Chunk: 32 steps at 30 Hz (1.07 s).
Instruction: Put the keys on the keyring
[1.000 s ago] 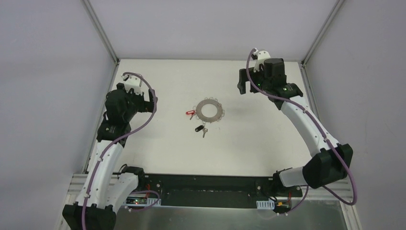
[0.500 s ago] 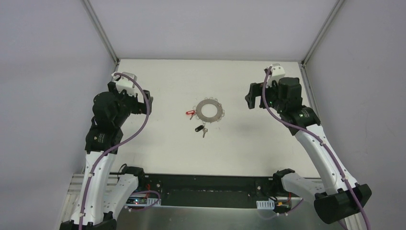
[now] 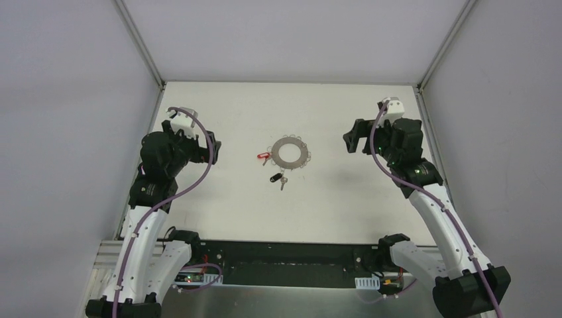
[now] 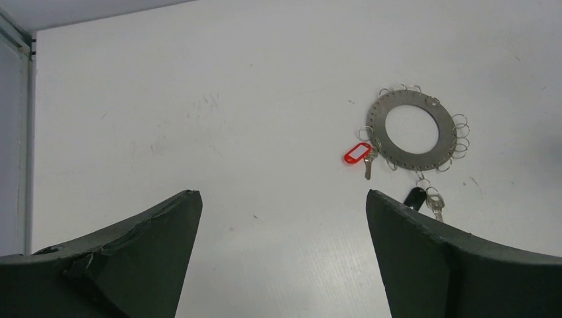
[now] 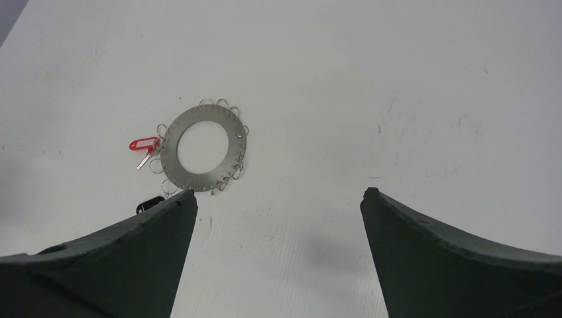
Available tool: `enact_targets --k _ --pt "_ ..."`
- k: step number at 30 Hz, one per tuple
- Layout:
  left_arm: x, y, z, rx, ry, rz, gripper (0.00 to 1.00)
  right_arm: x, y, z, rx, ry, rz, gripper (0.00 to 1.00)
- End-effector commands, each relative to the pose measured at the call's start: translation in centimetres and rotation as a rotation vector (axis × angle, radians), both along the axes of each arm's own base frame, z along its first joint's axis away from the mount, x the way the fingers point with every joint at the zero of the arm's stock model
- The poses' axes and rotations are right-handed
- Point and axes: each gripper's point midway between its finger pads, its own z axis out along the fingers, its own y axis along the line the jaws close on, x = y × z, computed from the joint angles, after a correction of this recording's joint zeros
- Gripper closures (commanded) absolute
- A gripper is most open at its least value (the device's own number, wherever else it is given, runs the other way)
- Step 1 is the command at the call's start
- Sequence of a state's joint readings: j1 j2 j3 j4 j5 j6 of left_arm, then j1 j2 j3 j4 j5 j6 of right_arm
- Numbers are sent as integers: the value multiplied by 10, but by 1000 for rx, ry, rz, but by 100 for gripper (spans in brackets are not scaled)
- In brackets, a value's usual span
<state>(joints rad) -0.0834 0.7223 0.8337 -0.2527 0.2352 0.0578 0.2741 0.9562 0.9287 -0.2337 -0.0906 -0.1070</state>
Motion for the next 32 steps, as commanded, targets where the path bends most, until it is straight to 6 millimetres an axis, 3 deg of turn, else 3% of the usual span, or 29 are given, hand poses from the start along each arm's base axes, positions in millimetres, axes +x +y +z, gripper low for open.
enact_targets --k 1,9,15,32 --pt "-5 -9 3 -53 -8 -39 1 3 3 21 60 -105 7 2" --pt "-11 -4 -1 -64 -7 -19 1 1 0 -4 25 -120 19 2" --pt "-9 3 -4 -68 -11 7 1 -7 -7 4 14 -158 12 2" --pt "-10 -4 -9 -79 -3 -35 1 -8 -14 8 38 -163 -9 2"
